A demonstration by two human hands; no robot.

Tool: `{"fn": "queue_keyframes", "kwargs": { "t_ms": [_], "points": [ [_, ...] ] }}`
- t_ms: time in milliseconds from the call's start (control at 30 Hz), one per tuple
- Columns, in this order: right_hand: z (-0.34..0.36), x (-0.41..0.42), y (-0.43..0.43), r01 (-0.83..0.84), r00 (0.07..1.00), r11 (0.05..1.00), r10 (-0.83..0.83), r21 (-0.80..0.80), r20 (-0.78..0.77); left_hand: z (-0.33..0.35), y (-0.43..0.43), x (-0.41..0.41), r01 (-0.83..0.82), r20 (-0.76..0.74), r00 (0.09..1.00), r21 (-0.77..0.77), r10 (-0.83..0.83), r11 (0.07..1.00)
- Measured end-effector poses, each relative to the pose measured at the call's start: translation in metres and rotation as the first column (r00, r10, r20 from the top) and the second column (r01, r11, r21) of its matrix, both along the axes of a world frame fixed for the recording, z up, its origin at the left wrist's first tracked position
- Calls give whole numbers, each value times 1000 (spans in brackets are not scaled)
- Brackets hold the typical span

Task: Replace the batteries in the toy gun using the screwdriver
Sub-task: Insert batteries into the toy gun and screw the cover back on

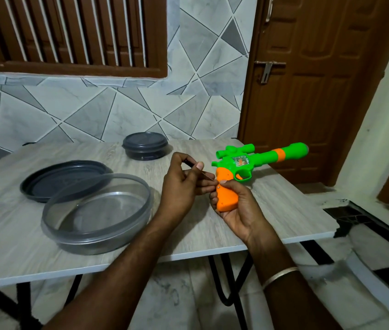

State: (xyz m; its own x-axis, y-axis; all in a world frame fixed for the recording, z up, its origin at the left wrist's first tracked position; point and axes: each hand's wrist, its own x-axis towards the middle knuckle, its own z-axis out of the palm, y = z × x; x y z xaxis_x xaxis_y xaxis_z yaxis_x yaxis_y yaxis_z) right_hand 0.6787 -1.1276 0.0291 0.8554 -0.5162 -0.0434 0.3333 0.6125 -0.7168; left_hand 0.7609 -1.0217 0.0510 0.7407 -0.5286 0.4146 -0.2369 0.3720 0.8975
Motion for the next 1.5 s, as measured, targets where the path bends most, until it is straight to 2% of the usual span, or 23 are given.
{"fn": "queue_keyframes", "kwargs": {
  "t_ms": [100, 167, 433, 833, 967, 1167, 1400, 1500],
  "points": [
    [0, 0, 0, 7, 1000, 1000, -7, -19, -20, -2, -1, 0, -6, -112, 994, -39, 2, 999],
    [1, 0, 1, 8, 1000, 1000, -8, -21, -30, -4, -1, 0, -22, -134, 991, -39, 16, 999],
    [2, -1, 1, -29, 1000, 1000, 29, -9, 0, -4, -5, -3, -113, 28, 993, 17, 112, 993],
    [3, -2, 3, -1, 1000, 998, 0, -60, -25, -4, -5, -2, -148, 236, 964, 76, 127, 986],
    [3, -3, 3, -6, 1000, 999, 5, -42, -15, -4, -5, -1, -139, 242, 963, 82, 116, 987],
    [4, -3, 5, -16, 1000, 999, 16, -39, -11, -3, -1, -4, -107, 175, 980, 48, 97, 993],
    [5, -2, 5, -9, 1000, 999, 8, -47, -11, -2, -4, 0, -122, 247, 964, 88, 97, 989],
    [4, -2, 5, -12, 1000, 999, 12, -34, -9, 0, -5, -1, -126, 221, 969, 81, 106, 989]
  ]
}}
